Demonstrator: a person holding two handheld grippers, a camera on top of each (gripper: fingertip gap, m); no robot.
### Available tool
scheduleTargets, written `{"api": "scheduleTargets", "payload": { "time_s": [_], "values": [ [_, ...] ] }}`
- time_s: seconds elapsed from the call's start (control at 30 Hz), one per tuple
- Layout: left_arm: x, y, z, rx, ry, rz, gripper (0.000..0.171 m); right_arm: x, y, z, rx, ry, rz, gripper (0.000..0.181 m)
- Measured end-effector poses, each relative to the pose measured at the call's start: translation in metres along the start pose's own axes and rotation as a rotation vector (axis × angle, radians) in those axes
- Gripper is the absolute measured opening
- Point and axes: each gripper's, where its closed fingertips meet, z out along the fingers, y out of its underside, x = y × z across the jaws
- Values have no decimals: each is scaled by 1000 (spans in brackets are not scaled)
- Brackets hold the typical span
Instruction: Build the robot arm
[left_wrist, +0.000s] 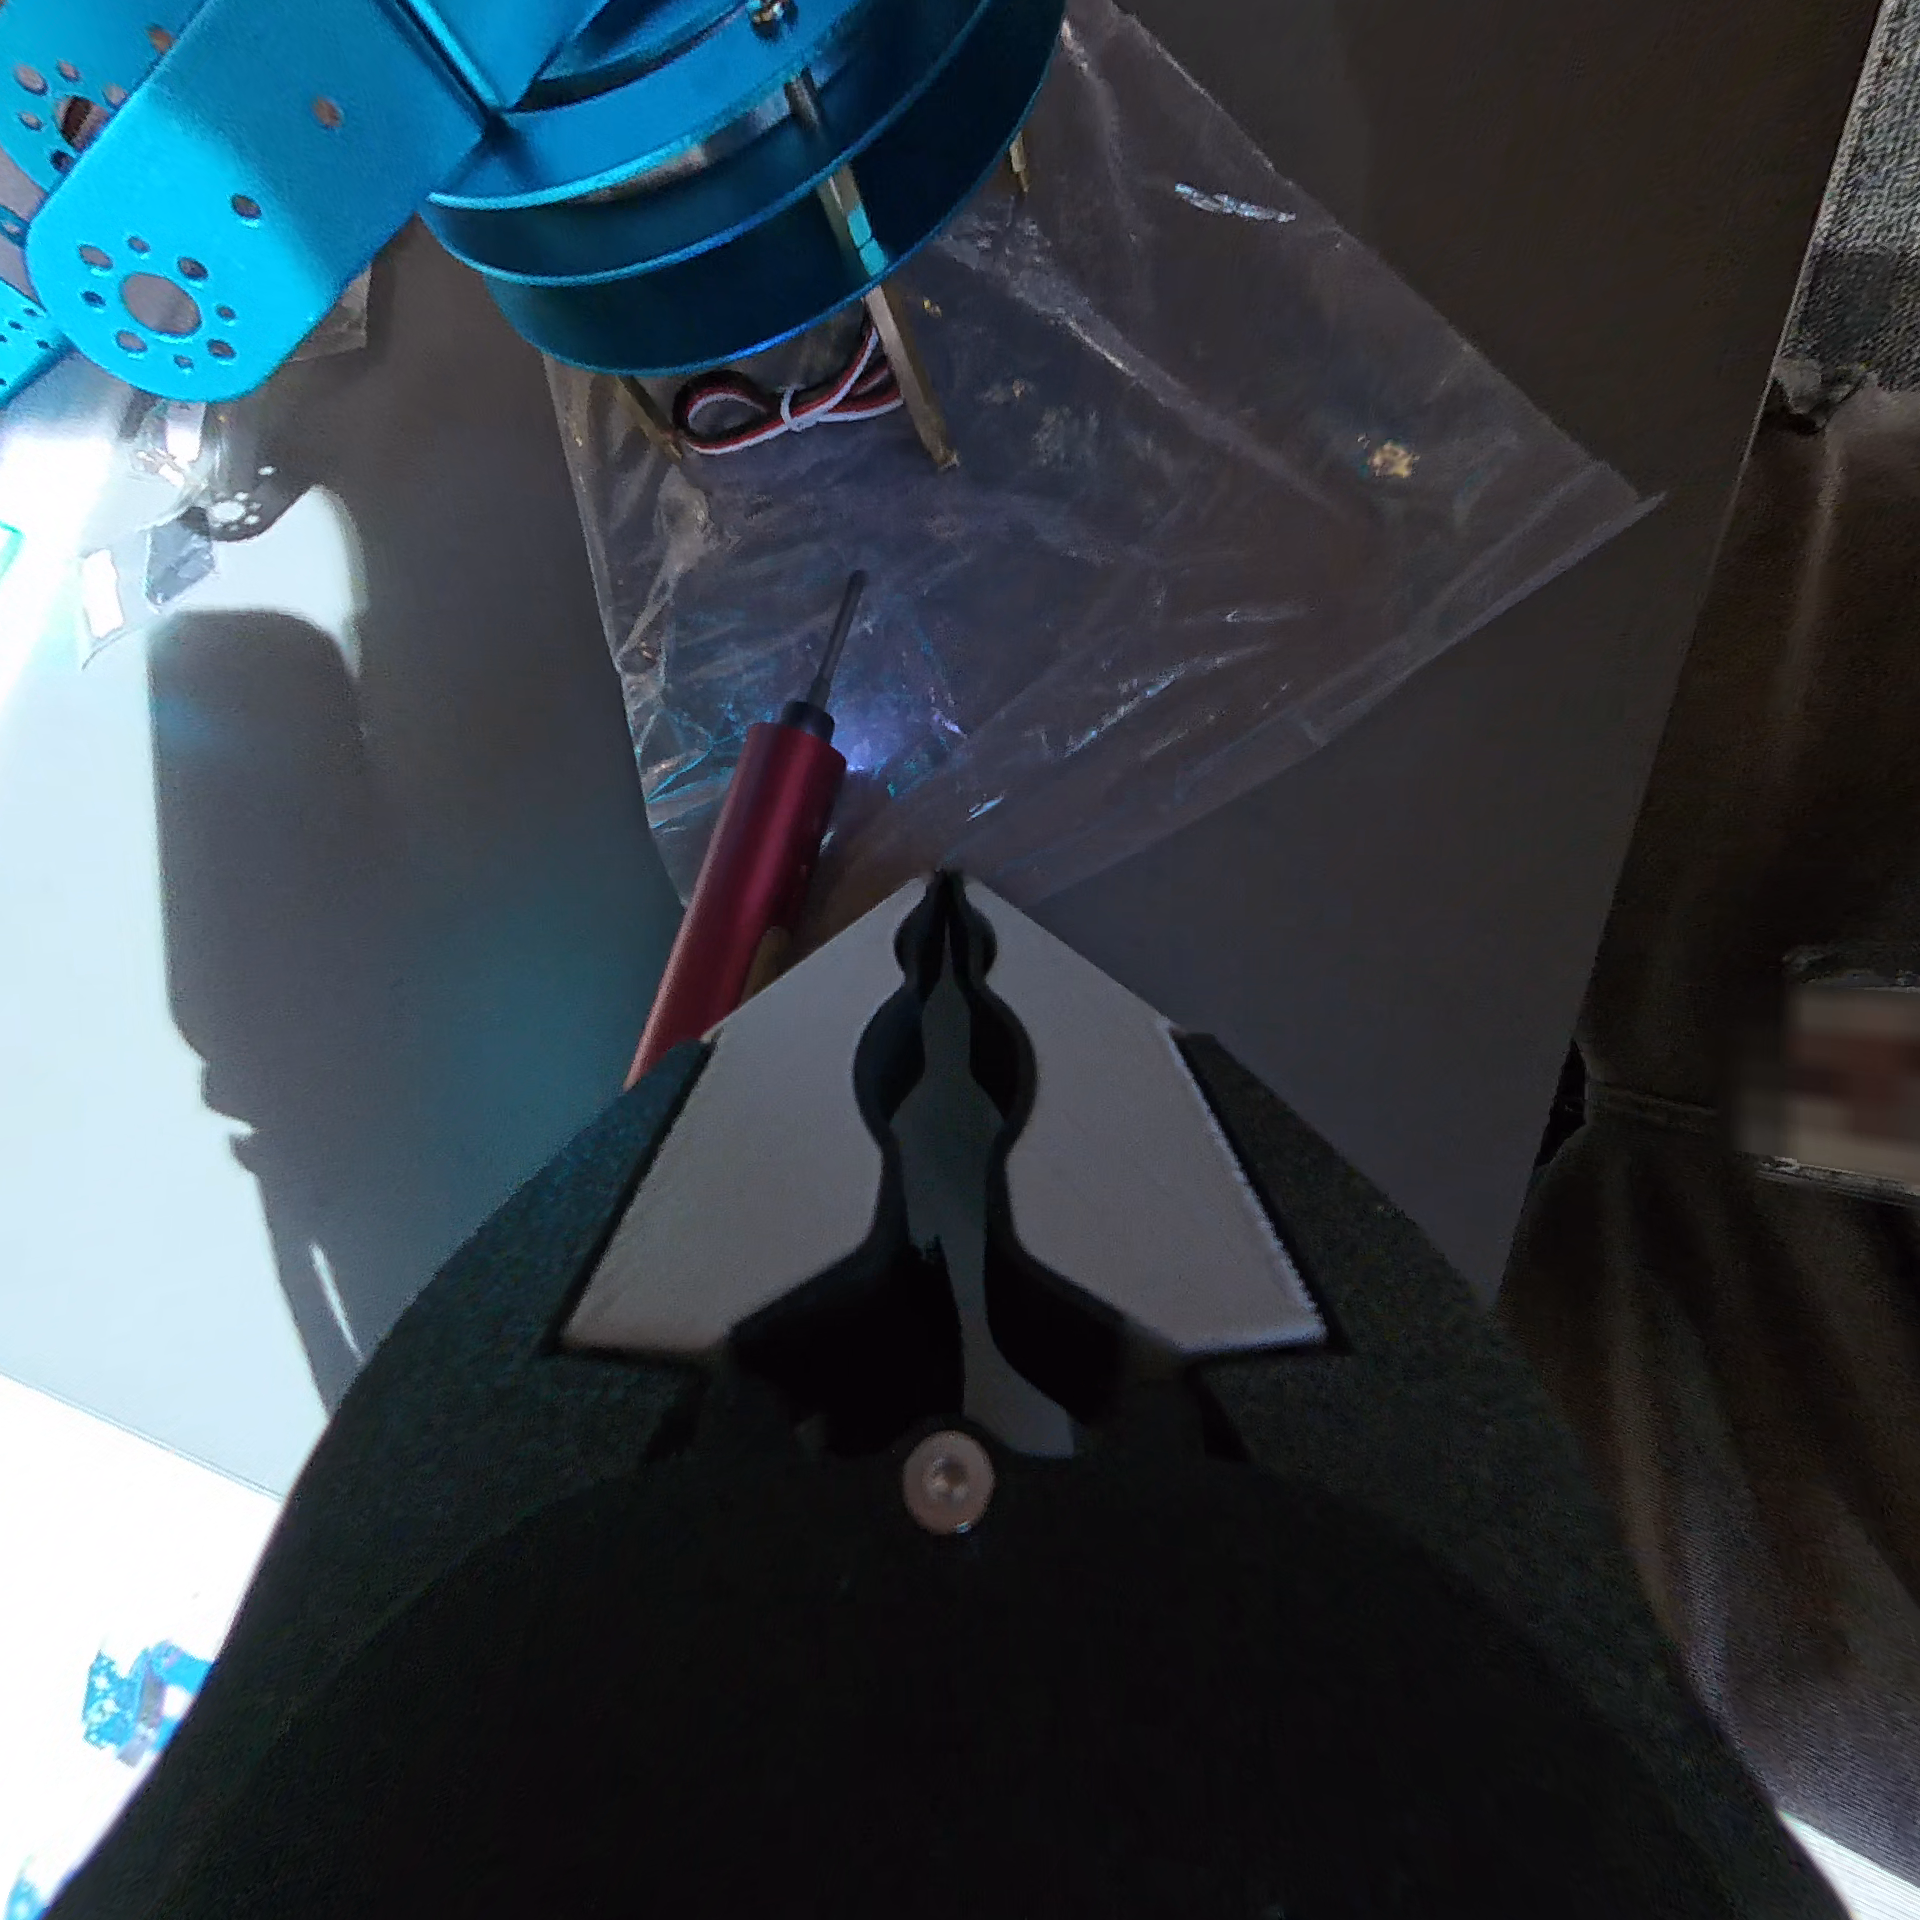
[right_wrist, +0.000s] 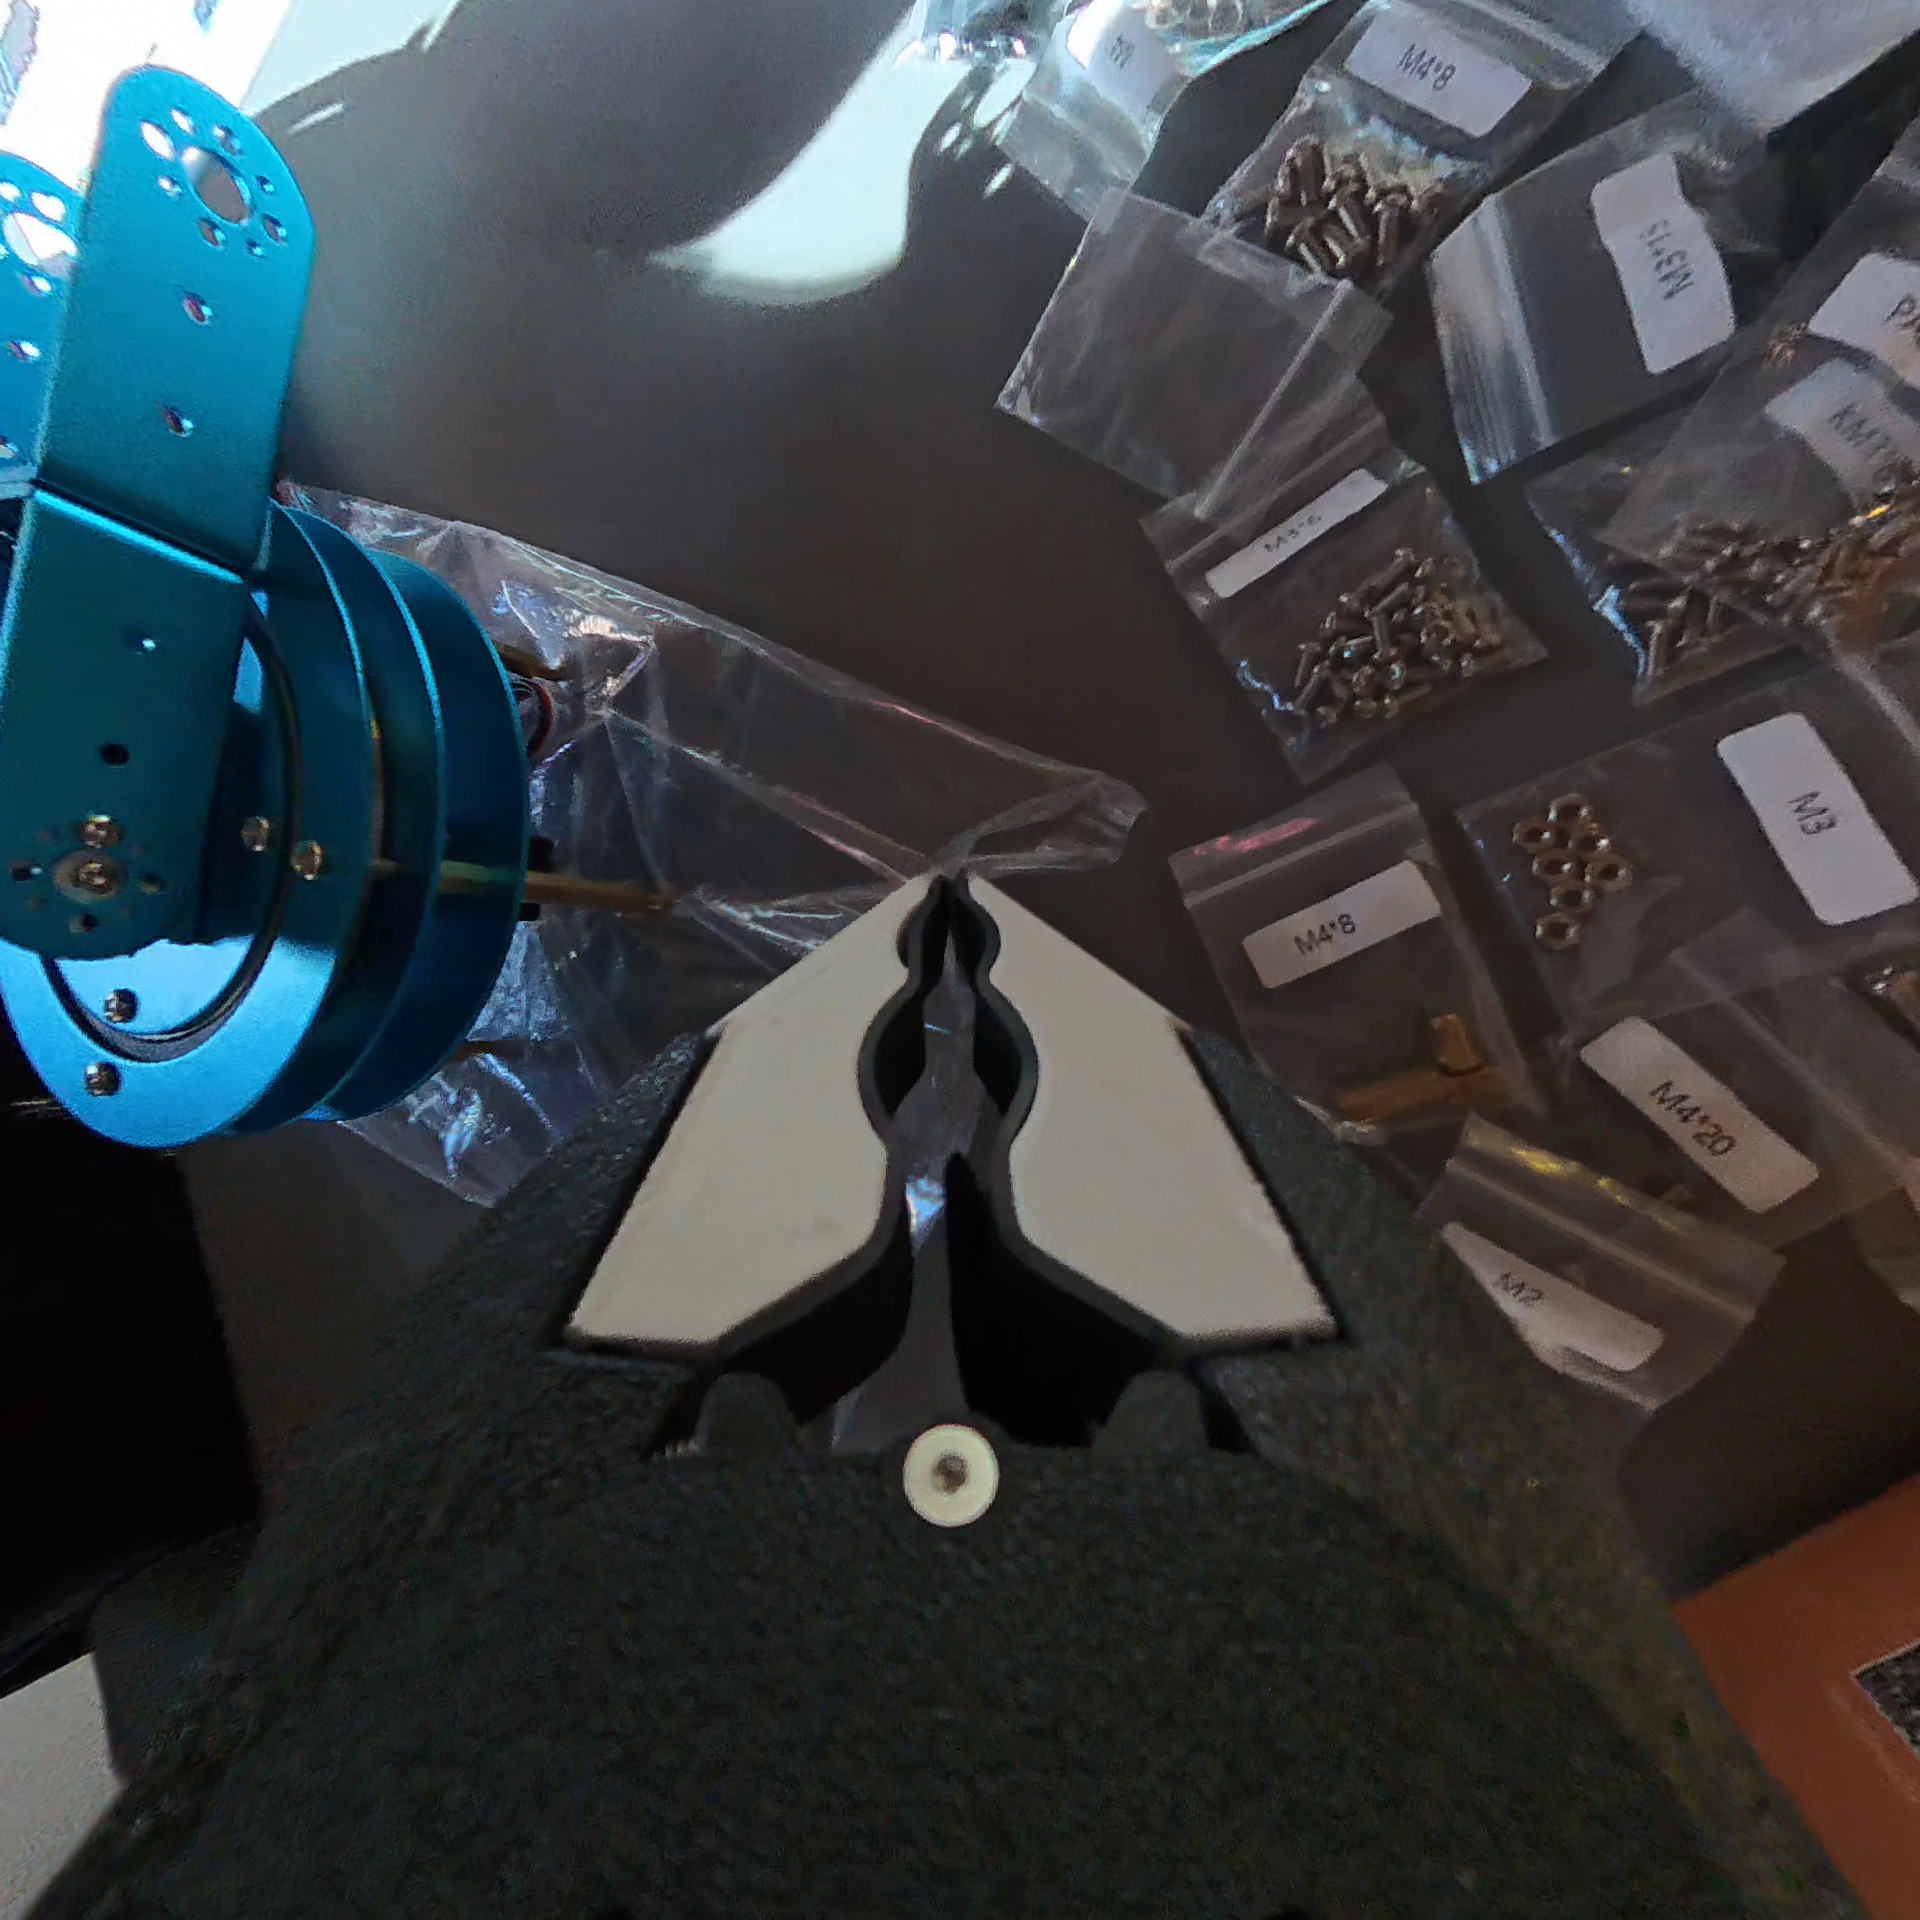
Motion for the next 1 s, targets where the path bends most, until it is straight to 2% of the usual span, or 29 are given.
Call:
{"api": "scheduleTargets", "payload": {
  "time_s": [0.27,0.33,0.43,0.5,0.57,0.67,0.73,0.77,0.83,0.93,1.0],
  "values": [
    [4,3,-4,-12,0,-49,0,9,1,7,43,42,28,0],
    [0,2,-11,14,13,-92,0,11,-5,-1,108,83,23,10],
    [-23,-1,-42,109,38,-172,31,13,-15,-38,264,240,22,29],
    [-43,16,-58,59,23,-118,40,-3,-21,-78,421,390,-5,31],
    [-55,39,-61,-33,47,-53,50,-42,-20,-110,581,486,-32,34],
    [-53,53,-56,-90,197,-45,41,-125,-7,-119,797,502,-50,34],
    [-52,69,-48,-175,241,-1,42,-178,7,-100,885,468,-48,34],
    [-49,64,-48,-150,280,-10,34,-201,14,-84,898,454,-51,37],
    [-51,67,-47,-203,295,5,21,-239,26,-53,926,434,-40,38],
    [-49,68,-49,-254,256,55,19,-293,27,-9,1023,324,-44,40],
    [-45,62,-57,-221,246,-10,18,-317,26,21,1013,286,-68,47]
  ]
}}
